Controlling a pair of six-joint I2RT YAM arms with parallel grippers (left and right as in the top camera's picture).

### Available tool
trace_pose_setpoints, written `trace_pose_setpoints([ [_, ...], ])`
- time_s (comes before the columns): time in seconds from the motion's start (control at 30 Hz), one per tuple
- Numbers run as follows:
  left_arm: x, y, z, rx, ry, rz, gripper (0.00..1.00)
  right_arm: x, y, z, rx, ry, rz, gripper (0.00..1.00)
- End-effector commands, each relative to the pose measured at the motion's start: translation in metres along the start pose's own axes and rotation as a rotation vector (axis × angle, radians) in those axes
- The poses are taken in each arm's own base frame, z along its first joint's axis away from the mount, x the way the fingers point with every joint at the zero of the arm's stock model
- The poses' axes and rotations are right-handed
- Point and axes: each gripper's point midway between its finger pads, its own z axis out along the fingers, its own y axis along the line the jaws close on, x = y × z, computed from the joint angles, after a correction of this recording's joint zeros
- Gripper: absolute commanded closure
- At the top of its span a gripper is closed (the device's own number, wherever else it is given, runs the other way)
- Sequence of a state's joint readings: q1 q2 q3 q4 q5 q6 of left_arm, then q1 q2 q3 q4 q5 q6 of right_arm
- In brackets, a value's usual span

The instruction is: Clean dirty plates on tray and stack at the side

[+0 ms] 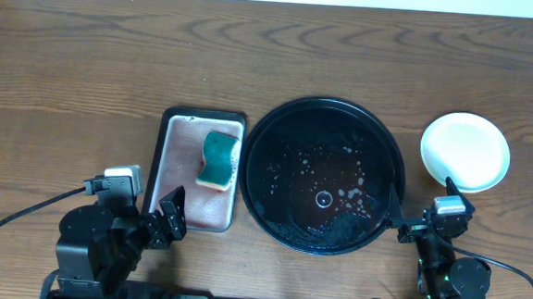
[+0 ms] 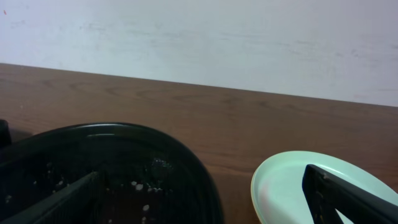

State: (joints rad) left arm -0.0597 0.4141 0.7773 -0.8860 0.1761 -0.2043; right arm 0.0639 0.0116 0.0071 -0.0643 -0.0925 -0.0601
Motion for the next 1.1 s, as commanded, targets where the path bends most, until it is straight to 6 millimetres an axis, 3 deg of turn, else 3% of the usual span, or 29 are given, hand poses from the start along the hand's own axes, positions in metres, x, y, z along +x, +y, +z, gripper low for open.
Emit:
trace_pose_setpoints([
  [0.0,-0.001,0.003,0.0,-0.014,-0.008,0.014,0.13,0.0,-0.003,0.0,0.014,0.0,-0.012,0.01],
  [0.43,-0.001,0.003,0.0,-0.015,-0.007,0.015,0.13,0.0,-0.003,0.0,0.014,0.0,-0.012,0.01],
  [0.6,0.005,0.016,0.004,-0.072,-0.018,0.061,0.13,0.0,-0.003,0.0,0.014,0.0,-0.012,0.01],
  [0.8,0.02,0.028,0.045,-0.033,-0.21,0.075,0.13,0.0,-0.003,0.0,0.014,0.0,-0.012,0.01],
  [1.07,0.008,0.029,0.072,0.032,-0.493,0.108,0.13,0.0,-0.003,0.0,0.014,0.0,-0.012,0.01],
])
